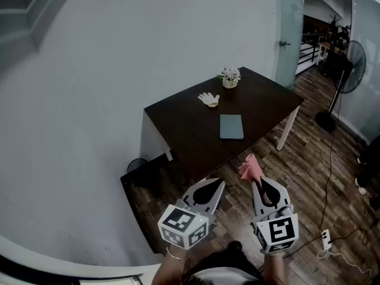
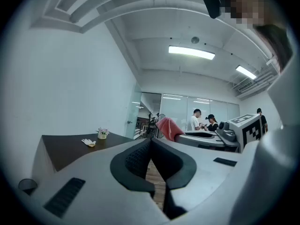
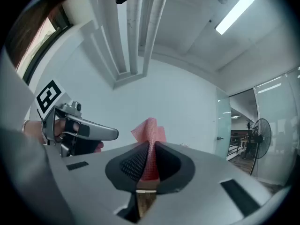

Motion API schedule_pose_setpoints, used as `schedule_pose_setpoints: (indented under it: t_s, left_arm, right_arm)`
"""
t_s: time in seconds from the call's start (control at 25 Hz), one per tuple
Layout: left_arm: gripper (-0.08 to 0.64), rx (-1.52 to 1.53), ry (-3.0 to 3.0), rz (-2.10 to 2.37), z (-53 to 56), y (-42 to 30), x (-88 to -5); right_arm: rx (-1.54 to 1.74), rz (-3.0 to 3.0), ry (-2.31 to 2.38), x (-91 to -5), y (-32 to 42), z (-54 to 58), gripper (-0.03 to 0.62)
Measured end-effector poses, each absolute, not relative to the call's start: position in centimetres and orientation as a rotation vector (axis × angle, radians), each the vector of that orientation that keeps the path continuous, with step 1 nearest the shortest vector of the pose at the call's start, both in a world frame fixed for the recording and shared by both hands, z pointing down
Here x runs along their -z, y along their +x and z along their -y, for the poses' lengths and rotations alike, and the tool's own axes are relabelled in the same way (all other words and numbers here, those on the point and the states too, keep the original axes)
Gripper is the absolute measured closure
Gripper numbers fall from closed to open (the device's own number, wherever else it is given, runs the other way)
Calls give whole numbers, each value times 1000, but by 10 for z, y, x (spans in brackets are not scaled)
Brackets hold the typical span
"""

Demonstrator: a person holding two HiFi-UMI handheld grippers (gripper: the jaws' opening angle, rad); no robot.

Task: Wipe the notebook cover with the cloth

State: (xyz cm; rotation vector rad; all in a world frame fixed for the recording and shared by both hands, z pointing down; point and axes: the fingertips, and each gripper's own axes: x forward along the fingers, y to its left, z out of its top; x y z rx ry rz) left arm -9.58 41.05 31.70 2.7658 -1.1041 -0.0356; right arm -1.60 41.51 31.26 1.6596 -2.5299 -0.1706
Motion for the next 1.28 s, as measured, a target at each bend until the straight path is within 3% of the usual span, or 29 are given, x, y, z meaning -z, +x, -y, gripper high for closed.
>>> schedule_pose_setpoints:
  t_s: [1.28]
  left_arm:
    - [541,57,2667,1218,-280,5,-330]
  right_arm:
    - [178,2609,1522,-331,85,-277,555]
